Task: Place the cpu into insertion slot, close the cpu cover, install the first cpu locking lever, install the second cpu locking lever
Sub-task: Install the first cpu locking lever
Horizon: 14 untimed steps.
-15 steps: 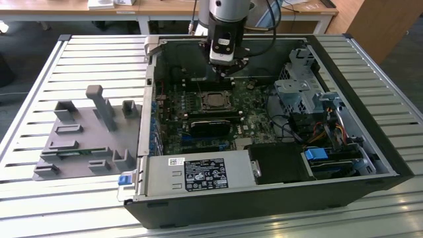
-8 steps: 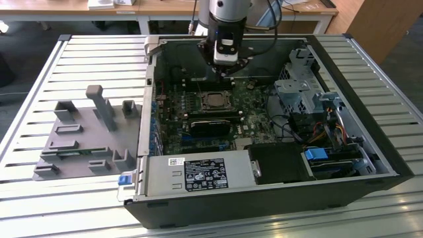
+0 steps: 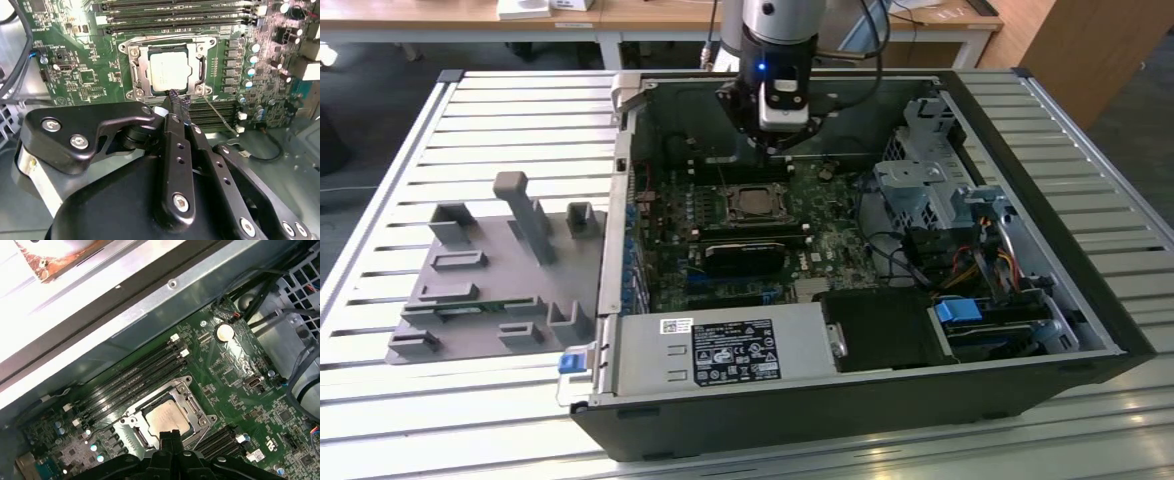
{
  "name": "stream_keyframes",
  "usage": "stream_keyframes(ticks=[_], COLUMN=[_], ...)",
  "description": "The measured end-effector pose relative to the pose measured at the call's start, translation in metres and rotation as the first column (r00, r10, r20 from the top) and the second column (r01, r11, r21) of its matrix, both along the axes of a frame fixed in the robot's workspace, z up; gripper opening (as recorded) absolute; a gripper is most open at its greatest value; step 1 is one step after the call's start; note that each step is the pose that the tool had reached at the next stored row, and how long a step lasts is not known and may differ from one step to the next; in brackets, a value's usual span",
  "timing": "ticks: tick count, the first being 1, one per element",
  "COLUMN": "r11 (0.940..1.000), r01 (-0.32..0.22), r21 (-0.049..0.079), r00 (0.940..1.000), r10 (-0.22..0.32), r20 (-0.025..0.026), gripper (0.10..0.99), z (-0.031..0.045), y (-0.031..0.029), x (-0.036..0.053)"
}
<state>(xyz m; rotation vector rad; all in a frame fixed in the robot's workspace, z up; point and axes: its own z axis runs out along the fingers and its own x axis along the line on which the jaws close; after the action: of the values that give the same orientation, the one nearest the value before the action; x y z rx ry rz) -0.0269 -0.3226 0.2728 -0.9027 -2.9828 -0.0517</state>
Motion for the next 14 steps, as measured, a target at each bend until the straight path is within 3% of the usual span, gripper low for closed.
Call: stream_keyframes(ticks=[7, 14], r11=[0.9978, 0.9912], r01=[-0.066, -0.132], r21=[0.000, 0.000], r00=[0.9978, 0.9912], r10=[0.066, 0.132], r20=[0.0000, 0.0000], gripper=[0.106, 0.106], z=[0.0000, 0.0000], y=[0.0000, 0.0000], x=[0.0000, 0.0000])
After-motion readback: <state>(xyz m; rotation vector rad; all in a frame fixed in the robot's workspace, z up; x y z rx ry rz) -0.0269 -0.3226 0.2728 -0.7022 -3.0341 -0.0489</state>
